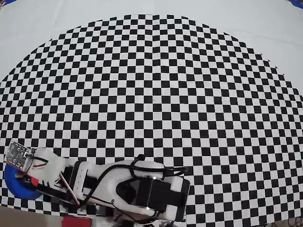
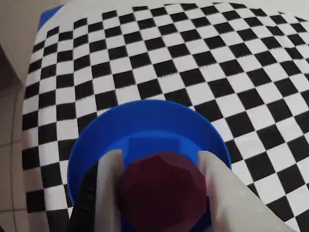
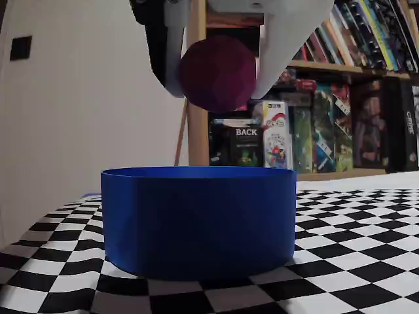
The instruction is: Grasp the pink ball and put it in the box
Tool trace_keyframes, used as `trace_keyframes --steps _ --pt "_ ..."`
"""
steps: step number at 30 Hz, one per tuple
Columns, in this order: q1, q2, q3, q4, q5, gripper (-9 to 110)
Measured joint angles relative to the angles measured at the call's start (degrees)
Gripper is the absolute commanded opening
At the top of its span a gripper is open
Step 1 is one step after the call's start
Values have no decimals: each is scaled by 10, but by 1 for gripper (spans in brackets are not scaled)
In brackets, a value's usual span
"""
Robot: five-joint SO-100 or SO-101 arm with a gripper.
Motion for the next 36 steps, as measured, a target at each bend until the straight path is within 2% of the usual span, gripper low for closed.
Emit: trace_keyframes --steps 36 --pt "-6 -107 -83 -12 0 0"
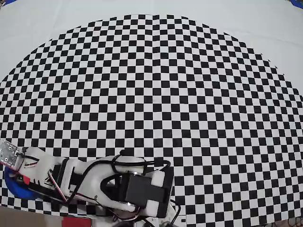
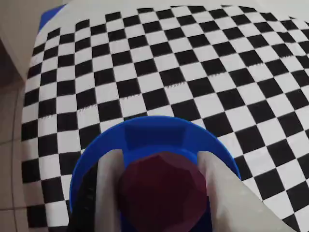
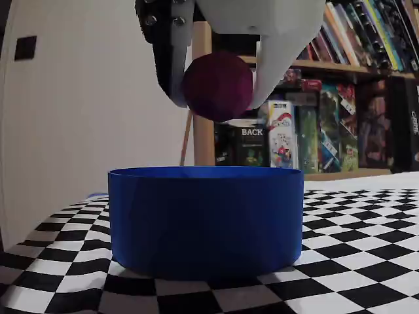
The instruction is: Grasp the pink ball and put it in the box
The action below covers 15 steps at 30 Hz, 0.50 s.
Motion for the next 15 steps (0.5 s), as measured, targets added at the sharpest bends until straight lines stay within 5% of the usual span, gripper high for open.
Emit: trace_keyframes --steps 15 --pt "0 -33 -7 0 0 0"
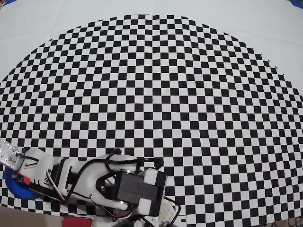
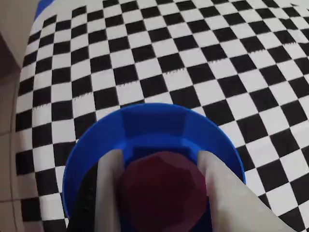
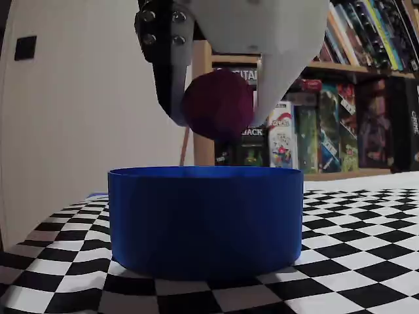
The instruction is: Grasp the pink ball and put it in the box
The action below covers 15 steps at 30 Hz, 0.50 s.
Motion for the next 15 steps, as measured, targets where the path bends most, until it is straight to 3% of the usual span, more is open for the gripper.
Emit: trace_keyframes --steps 15 --pt "0 -7 -10 0 0 0"
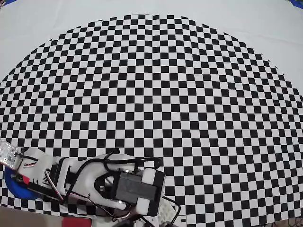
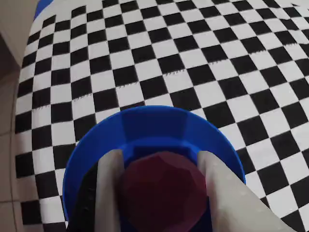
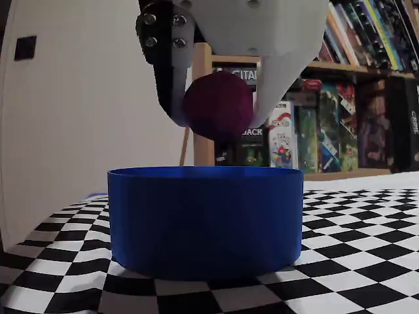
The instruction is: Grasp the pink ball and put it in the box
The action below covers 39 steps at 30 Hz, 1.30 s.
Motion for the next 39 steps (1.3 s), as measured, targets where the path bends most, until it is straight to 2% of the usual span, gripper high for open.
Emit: trace_keyframes --steps 29,32,34,39 --pt "-5 -4 -3 0 0 1" --pt "-5 -4 -4 0 0 19" --pt "-5 -4 -4 0 0 27" --pt "-5 -4 -4 0 0 29"
